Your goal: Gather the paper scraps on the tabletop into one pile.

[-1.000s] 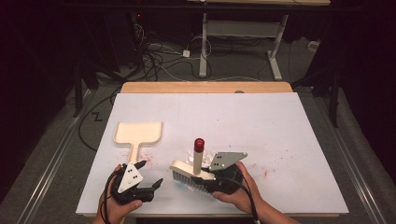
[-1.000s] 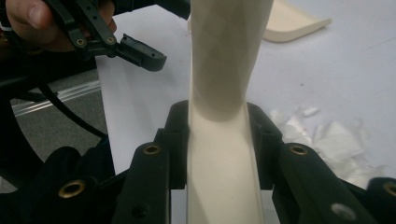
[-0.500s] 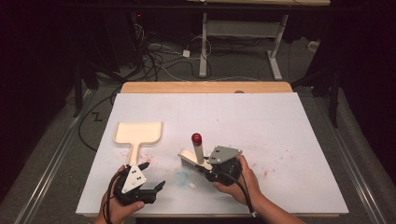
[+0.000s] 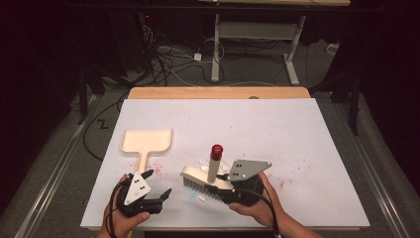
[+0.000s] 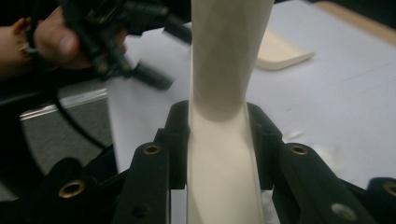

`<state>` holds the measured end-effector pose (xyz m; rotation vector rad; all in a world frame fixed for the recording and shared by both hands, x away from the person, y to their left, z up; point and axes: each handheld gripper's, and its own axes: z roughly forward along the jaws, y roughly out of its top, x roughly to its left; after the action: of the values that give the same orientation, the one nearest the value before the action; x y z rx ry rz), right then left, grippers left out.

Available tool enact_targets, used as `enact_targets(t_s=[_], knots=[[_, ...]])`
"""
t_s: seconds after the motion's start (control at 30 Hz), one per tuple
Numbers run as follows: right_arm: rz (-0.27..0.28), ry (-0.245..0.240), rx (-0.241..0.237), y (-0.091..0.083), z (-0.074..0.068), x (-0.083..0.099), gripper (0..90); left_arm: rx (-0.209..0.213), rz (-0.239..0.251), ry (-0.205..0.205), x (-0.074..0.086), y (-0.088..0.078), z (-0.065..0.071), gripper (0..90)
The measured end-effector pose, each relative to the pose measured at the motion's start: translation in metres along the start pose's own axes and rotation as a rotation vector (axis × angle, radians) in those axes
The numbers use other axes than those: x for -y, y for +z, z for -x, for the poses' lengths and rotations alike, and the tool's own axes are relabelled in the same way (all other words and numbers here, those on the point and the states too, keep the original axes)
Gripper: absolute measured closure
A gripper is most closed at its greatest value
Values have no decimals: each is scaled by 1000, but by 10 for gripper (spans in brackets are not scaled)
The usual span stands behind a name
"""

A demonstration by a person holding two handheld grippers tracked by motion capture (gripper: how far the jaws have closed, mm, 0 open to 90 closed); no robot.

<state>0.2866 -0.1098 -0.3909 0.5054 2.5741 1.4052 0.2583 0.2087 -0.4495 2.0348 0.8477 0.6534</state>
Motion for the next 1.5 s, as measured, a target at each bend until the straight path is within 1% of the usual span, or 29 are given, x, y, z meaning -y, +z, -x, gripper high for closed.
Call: enact_targets(t_s=[0.03, 0.1, 0.17, 0.23, 0.3, 0.33, 0.37, 0.47, 0.53, 0.57, 0.63, 0.67, 0.73, 0.83, 0.87, 0.9, 0.97, 1.03, 1.1, 1.17, 1.2, 1.23, 1.3, 1.33, 1.4, 1.43, 1.5], knots=[[-11, 3, -19, 3, -2, 2, 678, -11, 22, -22, 0, -3, -3, 181], [-45, -5, -38, 11, -3, 7, 678, -27, 57, -57, 1, -9, -8, 181], [-80, -8, -51, 20, -4, 12, 677, -23, 67, -74, 2, -11, -11, 181], [-117, -11, -55, 27, -3, 17, 677, -18, 57, -70, 3, -10, -11, 181], [-122, -14, -41, 30, -1, 20, 677, -8, 49, -61, 3, -7, -9, 181], [-124, -6, -35, 29, 1, 20, 678, -3, 45, -56, 2, -6, -8, 180], [-130, -11, -15, 28, 3, 20, 678, 2, 39, -50, 2, -5, -7, 181], [-145, -33, 37, 22, 13, 21, 678, 17, 20, -30, 2, -2, -3, 181], [-137, -22, 70, 14, 22, 21, 677, 25, 10, -20, 2, 0, -1, 181], [-130, -25, 92, 9, 25, 20, 678, 29, 7, -16, 1, 1, 0, 181], [-96, -13, 95, -3, 32, 17, 678, 34, 1, -7, 1, 3, 1, 181], [-82, -17, 96, -9, 34, 16, 678, 37, -1, -6, 1, 3, 2, 181], [-66, -32, 113, -23, 37, 14, 678, 37, -6, 0, 1, 3, 2, 181], [-55, -31, 123, -45, 42, 17, 678, 37, -7, -3, 1, 3, 2, 180], [-55, -29, 134, -53, 43, 19, 677, 38, -5, -4, 1, 3, 2, 181], [-61, -38, 135, -60, 44, 21, 677, 39, -4, -4, 1, 3, 2, 181], [-73, -37, 146, -74, 45, 28, 677, 38, -11, 5, 1, 4, 4, 181], [-95, -48, 156, -84, 44, 38, 677, 41, -16, 10, 1, 5, 5, 180], [-132, -49, 160, -89, 43, 49, 677, 42, -30, 28, 1, 7, 7, 181], [-157, -46, 171, -93, 43, 58, 678, 48, -32, 31, 0, 9, 9, 181], [-160, -34, 174, -95, 43, 62, 677, 52, -37, 37, 0, 9, 10, 180], [-168, -26, 168, -96, 44, 65, 677, 55, -43, 43, -1, 10, 11, 181], [-177, -27, 179, -98, 43, 69, 677, 64, -49, 50, -1, 13, 14, 180], [-183, -28, 176, -99, 44, 70, 677, 70, -54, 55, -1, 14, 15, 181], [-189, -16, 173, -94, 46, 73, 677, 76, -59, 63, -2, 16, 16, 181], [-196, -19, 179, -91, 46, 74, 678, 80, -61, 66, -2, 17, 17, 180], [-186, -17, 167, -83, 48, 75, 678, 82, -62, 70, -2, 17, 18, 180]])
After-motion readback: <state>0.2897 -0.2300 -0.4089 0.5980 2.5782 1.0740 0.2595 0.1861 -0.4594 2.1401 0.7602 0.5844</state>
